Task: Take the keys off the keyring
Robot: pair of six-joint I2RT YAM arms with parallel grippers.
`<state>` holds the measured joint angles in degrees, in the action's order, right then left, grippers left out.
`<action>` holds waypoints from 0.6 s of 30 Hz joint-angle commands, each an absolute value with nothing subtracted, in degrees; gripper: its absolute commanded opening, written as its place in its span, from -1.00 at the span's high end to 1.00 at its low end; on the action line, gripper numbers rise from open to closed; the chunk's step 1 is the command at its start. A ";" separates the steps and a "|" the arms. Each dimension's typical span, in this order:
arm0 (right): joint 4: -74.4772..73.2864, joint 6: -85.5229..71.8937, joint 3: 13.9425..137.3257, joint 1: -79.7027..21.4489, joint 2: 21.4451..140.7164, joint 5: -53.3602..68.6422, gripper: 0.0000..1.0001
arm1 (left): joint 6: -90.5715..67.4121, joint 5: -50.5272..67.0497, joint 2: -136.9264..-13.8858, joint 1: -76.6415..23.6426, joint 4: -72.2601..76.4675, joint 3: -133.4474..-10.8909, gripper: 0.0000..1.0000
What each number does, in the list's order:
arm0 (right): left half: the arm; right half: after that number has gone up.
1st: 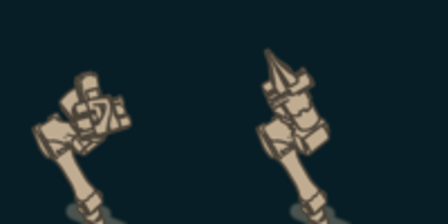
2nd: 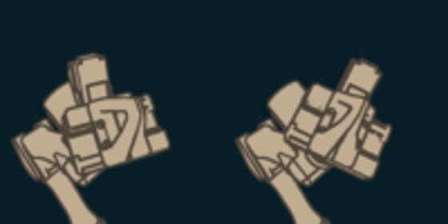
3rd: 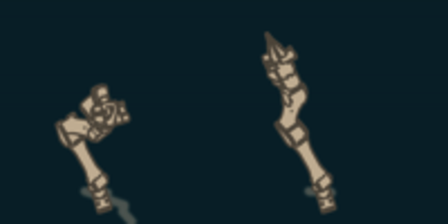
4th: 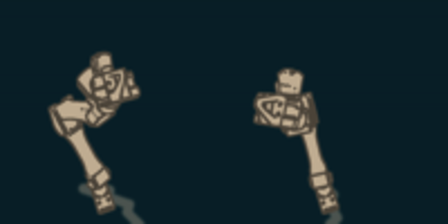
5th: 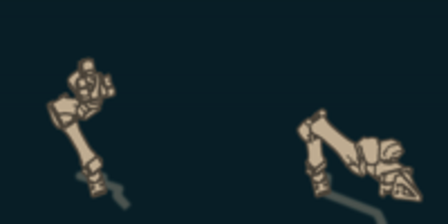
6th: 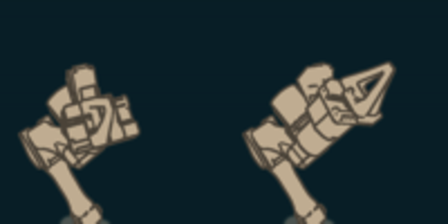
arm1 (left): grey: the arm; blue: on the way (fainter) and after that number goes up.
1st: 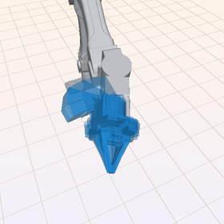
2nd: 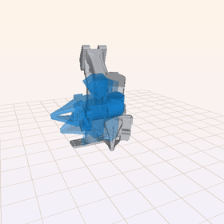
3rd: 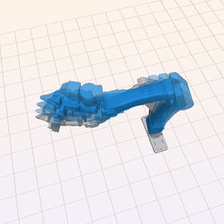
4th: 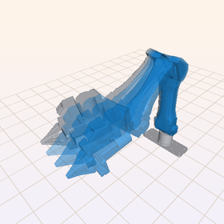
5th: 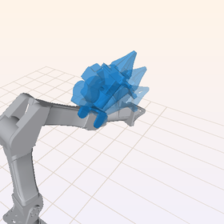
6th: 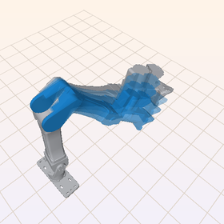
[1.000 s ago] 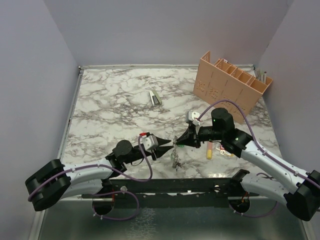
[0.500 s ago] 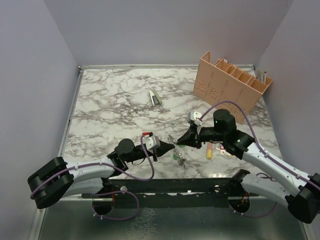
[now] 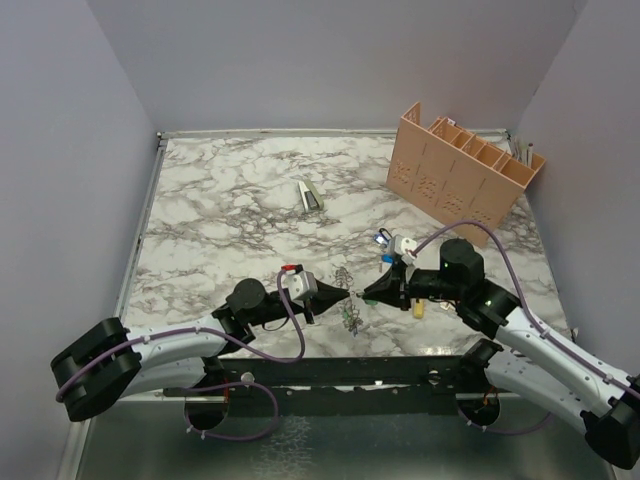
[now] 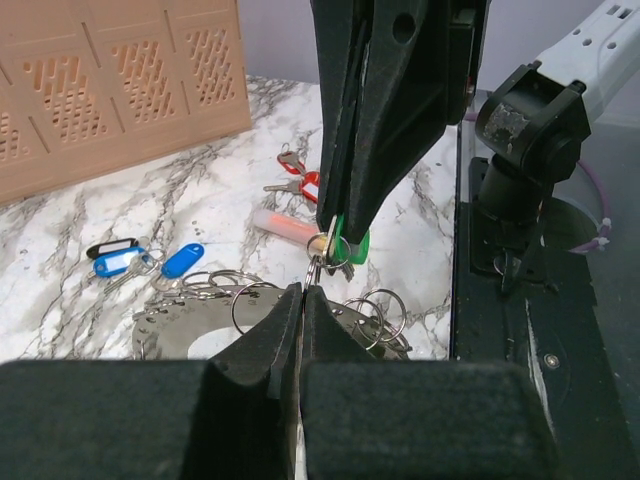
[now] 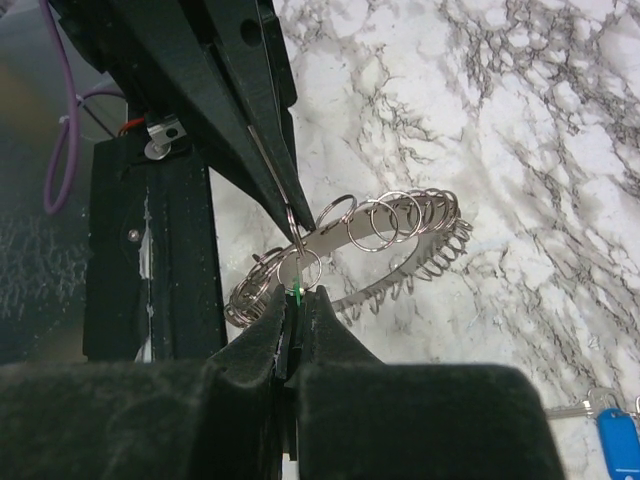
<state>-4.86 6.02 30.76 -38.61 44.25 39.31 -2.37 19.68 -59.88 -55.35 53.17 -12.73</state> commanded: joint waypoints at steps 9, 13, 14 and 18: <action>3.85 0.95 27.13 -38.55 48.71 41.85 0.99 | -2.94 20.24 -59.11 -55.28 54.23 -12.63 1.00; 5.81 0.57 27.06 -38.54 49.98 42.09 0.99 | -3.03 20.43 -59.20 -55.28 54.36 -12.66 1.00; 6.07 0.60 27.03 -38.50 50.34 42.24 0.99 | -3.06 20.47 -59.21 -55.28 54.40 -12.66 1.00; 7.53 0.37 26.90 -38.62 51.76 42.78 0.99 | -3.17 20.65 -59.39 -55.28 54.64 -12.65 1.00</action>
<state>4.08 1.23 27.68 -38.61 50.70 40.86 -2.61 19.75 -59.35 -55.35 52.12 -12.62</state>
